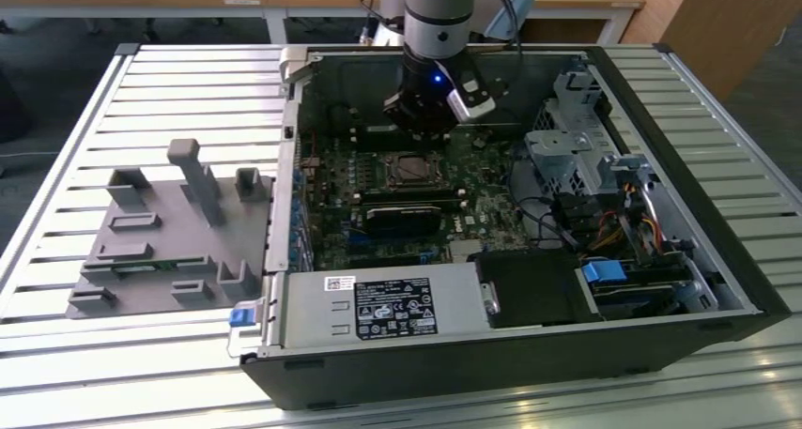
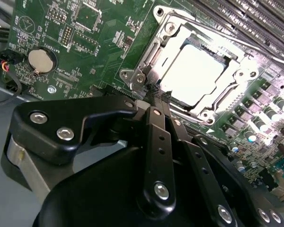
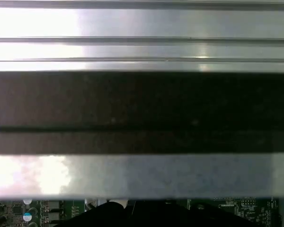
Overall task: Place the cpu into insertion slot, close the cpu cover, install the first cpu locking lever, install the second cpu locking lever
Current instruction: 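Install the first cpu locking lever, then install the second cpu locking lever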
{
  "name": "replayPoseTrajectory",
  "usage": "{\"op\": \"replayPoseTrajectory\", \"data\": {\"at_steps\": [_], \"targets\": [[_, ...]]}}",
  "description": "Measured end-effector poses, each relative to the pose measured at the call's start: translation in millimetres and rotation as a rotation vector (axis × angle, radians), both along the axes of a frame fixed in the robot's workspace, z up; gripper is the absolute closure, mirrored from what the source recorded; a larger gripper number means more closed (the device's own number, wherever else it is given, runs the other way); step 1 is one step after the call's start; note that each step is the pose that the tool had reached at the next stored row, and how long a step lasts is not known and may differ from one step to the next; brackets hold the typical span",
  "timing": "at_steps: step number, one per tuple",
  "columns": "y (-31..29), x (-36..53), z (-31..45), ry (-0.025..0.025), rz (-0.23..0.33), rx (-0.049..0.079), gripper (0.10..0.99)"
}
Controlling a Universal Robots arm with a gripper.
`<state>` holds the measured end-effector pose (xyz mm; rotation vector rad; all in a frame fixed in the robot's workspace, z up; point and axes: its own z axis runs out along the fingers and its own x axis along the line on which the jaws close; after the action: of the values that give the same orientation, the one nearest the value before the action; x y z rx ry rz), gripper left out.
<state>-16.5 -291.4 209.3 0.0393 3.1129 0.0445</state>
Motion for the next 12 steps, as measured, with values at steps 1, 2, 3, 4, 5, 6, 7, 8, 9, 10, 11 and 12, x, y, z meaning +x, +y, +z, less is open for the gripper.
{"op": "replayPoseTrajectory", "data": {"at_steps": [1, 2, 3, 4, 5, 6, 7, 8, 9, 10, 11, 12], "targets": [[-0.5, 0.0, 0.0, 0.0, 0.0, 0.0, 0.98], [-1.1, 0.1, 0.0, 0.0, 0.0, 0.0, 0.98], [-1.6, 0.1, 0.0, 0.0, 0.0, 0.0, 0.98], [-2.2, 0.2, 0.0, 0.0, 0.0, 0.0, 0.98], [-3.1, 0.2, 0.0, 0.0, 0.0, 0.0, 0.98], [-4.1, 0.2, 0.0, 0.0, 0.0, 0.0, 0.98], [-5.2, 0.2, 0.0, 0.0, 0.0, 0.0, 0.98], [-6.4, 0.2, 0.0, 0.0, 0.0, 0.0, 0.98], [-7.7, 0.2, 0.0, 0.0, 0.0, 0.0, 0.98], [-9.0, 0.2, 0.0, 0.0, 0.0, 0.0, 0.98], [-10.2, 0.2, 0.0, 0.0, 0.0, 0.0, 0.98], [-11.4, 0.2, 0.0, 0.0, 0.0, 0.0, 0.98]]}}
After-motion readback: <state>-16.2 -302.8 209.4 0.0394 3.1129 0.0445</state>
